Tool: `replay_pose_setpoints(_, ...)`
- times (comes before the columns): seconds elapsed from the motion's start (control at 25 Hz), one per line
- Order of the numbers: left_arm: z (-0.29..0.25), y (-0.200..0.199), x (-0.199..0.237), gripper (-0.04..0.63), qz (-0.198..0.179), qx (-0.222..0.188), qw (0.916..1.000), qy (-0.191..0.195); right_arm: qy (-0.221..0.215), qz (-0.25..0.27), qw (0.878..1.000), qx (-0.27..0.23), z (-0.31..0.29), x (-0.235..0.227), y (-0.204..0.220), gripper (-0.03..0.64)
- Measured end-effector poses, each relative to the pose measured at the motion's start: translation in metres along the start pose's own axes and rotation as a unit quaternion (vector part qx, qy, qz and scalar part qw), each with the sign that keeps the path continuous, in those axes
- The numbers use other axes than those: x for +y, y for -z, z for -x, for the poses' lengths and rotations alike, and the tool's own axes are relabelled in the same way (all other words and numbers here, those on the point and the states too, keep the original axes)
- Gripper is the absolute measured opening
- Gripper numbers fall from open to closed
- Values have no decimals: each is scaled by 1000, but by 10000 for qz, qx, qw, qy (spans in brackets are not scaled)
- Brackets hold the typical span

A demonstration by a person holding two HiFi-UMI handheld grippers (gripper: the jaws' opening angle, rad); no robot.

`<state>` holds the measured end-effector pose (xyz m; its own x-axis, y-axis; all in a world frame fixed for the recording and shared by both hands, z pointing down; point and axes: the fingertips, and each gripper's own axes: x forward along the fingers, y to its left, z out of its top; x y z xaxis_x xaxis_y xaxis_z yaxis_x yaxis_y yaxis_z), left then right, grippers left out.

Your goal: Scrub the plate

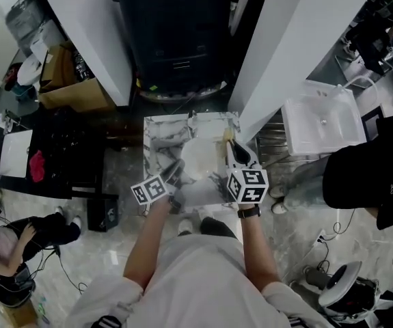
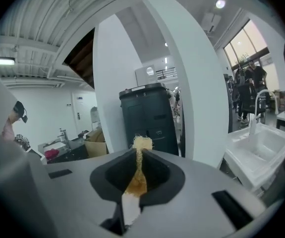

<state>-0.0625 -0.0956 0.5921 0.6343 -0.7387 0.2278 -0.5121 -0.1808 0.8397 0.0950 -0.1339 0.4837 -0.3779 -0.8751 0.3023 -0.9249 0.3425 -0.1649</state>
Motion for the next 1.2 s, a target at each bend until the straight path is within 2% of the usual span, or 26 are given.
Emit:
replay_pose_setpoints(0.2, -6, 8, 25, 17, -415, 81, 9977, -528, 100, 258, 9996, -70, -1, -5, 16, 35)
replay_pose_setpoints(0.36, -7, 12, 21, 17, -780, 110, 9945, -685, 234, 343, 9991, -132, -2, -14, 24, 35)
replay_pose_setpoints(0.52, 0, 5, 5, 17, -1438, 102, 9865, -775, 272, 391, 9987, -167, -4, -17, 24, 35)
replay_pose_setpoints(0.6, 5, -2, -5, 17, -1858, 18, 9788, -863, 282, 417, 9985, -209, -5, -19, 21, 35)
replay_pose_setpoints(0.76, 19, -26, -27, 17, -2776, -317, 9530, -1173, 317, 480, 9976, -386, -7, -16, 12, 35)
replay_pose_setpoints(0.88, 31, -51, -41, 17, -3360, -741, 9269, -1497, 319, 591, 9958, -615, -6, -6, -1, 35)
replay_pose_setpoints(1.04, 40, -80, -58, 17, -3939, -1213, 8928, -1817, 264, 652, 9927, -980, -3, 7, -23, 35)
replay_pose_setpoints(1.2, 44, -104, -80, 17, -4391, -1498, 8662, -1857, 168, 742, 9894, -1240, 3, 20, -40, 35)
